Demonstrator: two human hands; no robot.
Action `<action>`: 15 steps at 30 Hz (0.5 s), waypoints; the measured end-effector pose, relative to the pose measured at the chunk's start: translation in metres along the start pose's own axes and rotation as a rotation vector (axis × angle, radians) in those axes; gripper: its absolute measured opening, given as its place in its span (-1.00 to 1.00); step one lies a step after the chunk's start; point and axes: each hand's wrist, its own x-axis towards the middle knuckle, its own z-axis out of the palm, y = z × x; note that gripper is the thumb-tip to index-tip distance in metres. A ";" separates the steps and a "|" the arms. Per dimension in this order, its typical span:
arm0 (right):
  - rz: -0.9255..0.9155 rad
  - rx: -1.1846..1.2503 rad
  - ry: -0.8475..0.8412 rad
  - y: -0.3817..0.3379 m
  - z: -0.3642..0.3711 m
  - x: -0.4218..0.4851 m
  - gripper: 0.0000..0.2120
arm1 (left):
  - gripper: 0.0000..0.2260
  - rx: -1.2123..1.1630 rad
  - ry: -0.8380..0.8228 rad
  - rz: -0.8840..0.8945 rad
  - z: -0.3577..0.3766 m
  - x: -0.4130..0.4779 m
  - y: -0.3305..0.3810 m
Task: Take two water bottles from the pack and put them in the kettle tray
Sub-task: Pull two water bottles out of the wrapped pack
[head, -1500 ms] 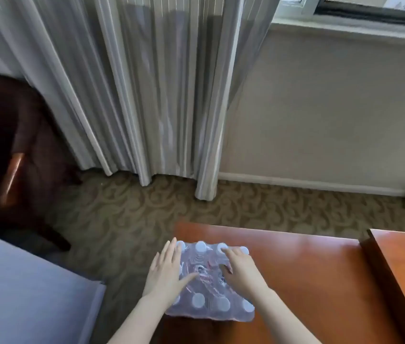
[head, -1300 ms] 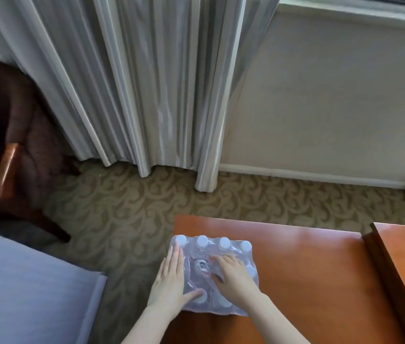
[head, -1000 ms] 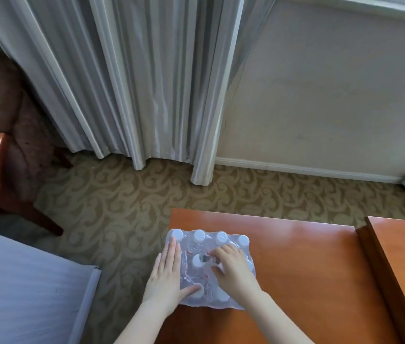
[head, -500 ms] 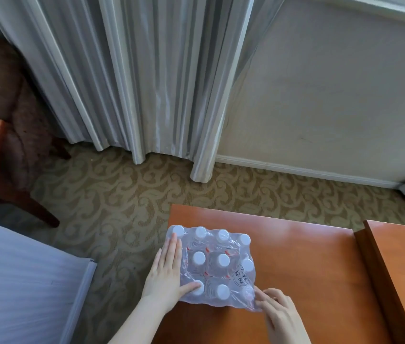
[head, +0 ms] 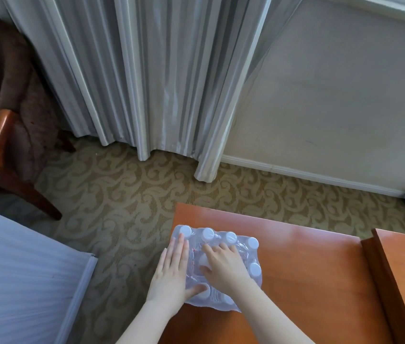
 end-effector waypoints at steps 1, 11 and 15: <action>0.004 -0.007 -0.025 -0.002 0.004 0.005 -0.63 | 0.03 0.005 0.000 0.012 0.001 0.001 -0.001; 0.102 0.200 0.102 -0.003 0.010 0.010 -0.78 | -0.03 0.065 -0.023 0.013 0.014 0.006 -0.004; 0.091 0.339 0.253 0.001 -0.027 -0.012 -0.82 | 0.00 0.064 0.021 0.012 0.015 0.004 -0.004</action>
